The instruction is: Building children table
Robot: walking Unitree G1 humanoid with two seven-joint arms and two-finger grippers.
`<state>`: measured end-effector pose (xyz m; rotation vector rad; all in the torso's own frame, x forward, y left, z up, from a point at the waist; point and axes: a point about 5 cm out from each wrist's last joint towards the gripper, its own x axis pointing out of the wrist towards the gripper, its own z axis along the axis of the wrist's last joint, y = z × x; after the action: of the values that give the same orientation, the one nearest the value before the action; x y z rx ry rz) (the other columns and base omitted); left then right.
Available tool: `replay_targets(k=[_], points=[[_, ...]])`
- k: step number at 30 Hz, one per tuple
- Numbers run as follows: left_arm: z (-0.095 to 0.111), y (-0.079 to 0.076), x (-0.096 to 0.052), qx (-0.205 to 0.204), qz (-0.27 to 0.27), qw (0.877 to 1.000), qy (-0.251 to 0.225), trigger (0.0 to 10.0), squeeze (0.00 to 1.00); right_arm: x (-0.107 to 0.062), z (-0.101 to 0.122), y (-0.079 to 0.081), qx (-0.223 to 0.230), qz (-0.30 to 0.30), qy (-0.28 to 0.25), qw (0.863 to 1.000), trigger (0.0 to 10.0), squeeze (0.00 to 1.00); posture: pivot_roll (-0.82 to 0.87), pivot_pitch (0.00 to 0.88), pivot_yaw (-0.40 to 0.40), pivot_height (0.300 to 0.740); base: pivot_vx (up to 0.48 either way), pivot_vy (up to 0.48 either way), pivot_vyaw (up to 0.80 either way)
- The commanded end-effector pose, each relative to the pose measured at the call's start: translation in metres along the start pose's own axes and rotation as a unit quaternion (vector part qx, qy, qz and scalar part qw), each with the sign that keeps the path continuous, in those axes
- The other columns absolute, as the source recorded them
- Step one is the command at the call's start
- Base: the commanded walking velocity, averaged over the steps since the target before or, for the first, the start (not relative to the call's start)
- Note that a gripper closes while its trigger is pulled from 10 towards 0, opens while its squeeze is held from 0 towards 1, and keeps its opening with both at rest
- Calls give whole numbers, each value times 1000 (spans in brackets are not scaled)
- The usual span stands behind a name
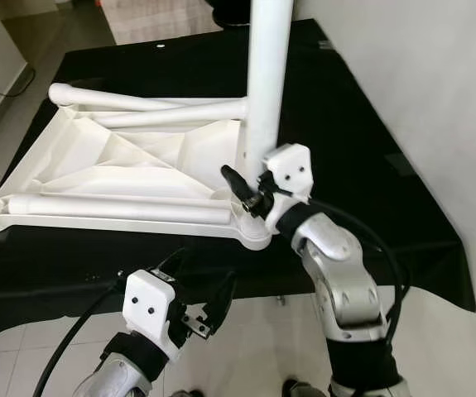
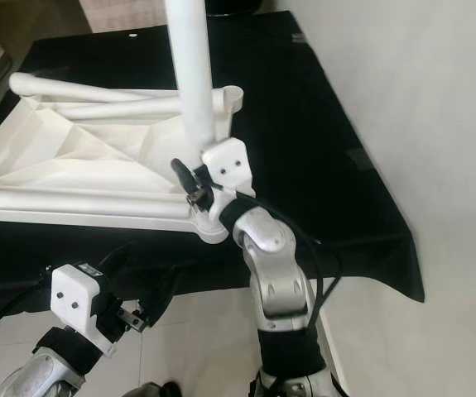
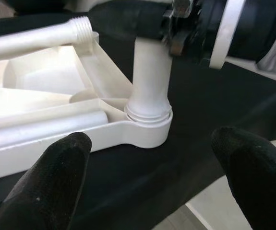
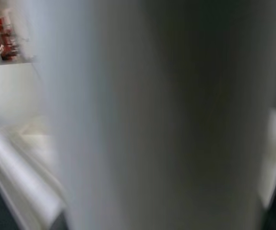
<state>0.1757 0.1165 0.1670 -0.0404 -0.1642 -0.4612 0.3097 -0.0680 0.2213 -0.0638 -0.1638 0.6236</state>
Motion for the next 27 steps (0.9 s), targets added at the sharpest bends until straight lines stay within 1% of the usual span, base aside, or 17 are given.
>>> replay_targets(k=[1, 3, 4, 6, 7, 9, 10, 13, 14, 15, 16, 17, 18, 20, 24, 25, 27], points=[[-3, 1, -2, -2, 2, 1000, 8, 10000, 0, 8, 10, -5, 14, 46, -20, 999, 10000, 1000, 10, 231, 48, 740, 0, 0, 0], [-3, 0, -1, -3, 1, 1000, 7, 10000, 0, 14, 18, -15, 19, 128, -30, 991, 10000, 1000, 18, 235, 43, 740, 0, 0, 0], [-3, 0, -1, -3, 1, 1000, 7, 10000, 0, 14, 18, -15, 19, 128, -30, 991, 10000, 1000, 18, 235, 43, 740, 0, 0, 0], [-2, -2, -1, -3, 2, 1000, 5, 10000, 0, 13, 16, -21, -3, 216, -18, 976, 10000, 1000, 26, 237, 38, 740, 0, 0, 0], [-1, -2, -1, -3, 3, 1000, 4, 10000, 0, 14, 13, -27, -3, 249, -6, 969, 10000, 969, 43, 240, 36, 740, 0, 0, 0], [-1, -3, -1, -3, 4, 1000, 4, 10000, 0, 14, 12, -30, -1, 266, 0, 964, 10000, 969, 45, 241, 36, 740, 0, 0, 0], [-1, -3, -2, -3, 5, 1000, 4, 10000, 0, 16, 10, -37, -5, 277, 8, 961, 10000, 0, 48, 242, 35, 740, 0, 0, 0], [-1, -4, -2, -3, 5, 1000, 4, 10000, 0, 20, 10, -48, -8, 304, 29, 952, 10000, 0, 59, 242, 35, 740, 0, 0, 0], [0, -5, -3, -4, 5, 1000, 4, 10000, 0, 23, 12, -53, -11, 322, 39, 946, 10000, 0, 64, 245, 28, 740, 0, 0, 0], [0, -5, -3, -4, 5, 1000, 4, 10000, 0, 23, 12, -53, -11, 322, 39, 946, 10000, 0, 64, 245, 28, 740, 0, 0, 0], [0, -5, -3, -4, 5, 1000, 3, 10000, 0, 26, 15, -56, -9, 340, 45, 939, 10000, 0, 69, 247, 27, 740, 0, 0, 0], [1, -6, -4, -4, 5, 1000, 3, 10000, 0, 27, 18, -58, -5, 360, 46, 932, 10000, 0, 71, 249, 26, 740, 0, 0, 0], [1, -6, -4, -4, 5, 1000, 3, 10000, 0, 27, 18, -58, -5, 360, 46, 932, 10000, 0, 71, 249, 26, 740, 0, 0, 0], [1, -7, -5, -5, 6, 1000, 4, 10000, 0, 33, 29, -60, 2, 395, 34, 918, 10000, 0, 78, 253, 23, 740, 0, 0, 0], [2, -8, -5, -5, 8, 1000, 4, 10000, 0, 39, 37, -63, -2, 421, 26, 907, 10000, 0, 87, 257, 18, 740, 0, 0, 0], [2, -8, -6, -5, 8, 1000, 4, 10000, 0, 40, 38, -63, 2, 424, 25, 905, 7176, 0, 87, 257, 18, 740, 0, 0, 0], [2, -8, -6, -5, 9, 1000, 4, 10000, 0, 41, 39, -63, 6, 426, 24, 904, 7176, 0, 87, 257, 18, 740, 0, 0, 0]])
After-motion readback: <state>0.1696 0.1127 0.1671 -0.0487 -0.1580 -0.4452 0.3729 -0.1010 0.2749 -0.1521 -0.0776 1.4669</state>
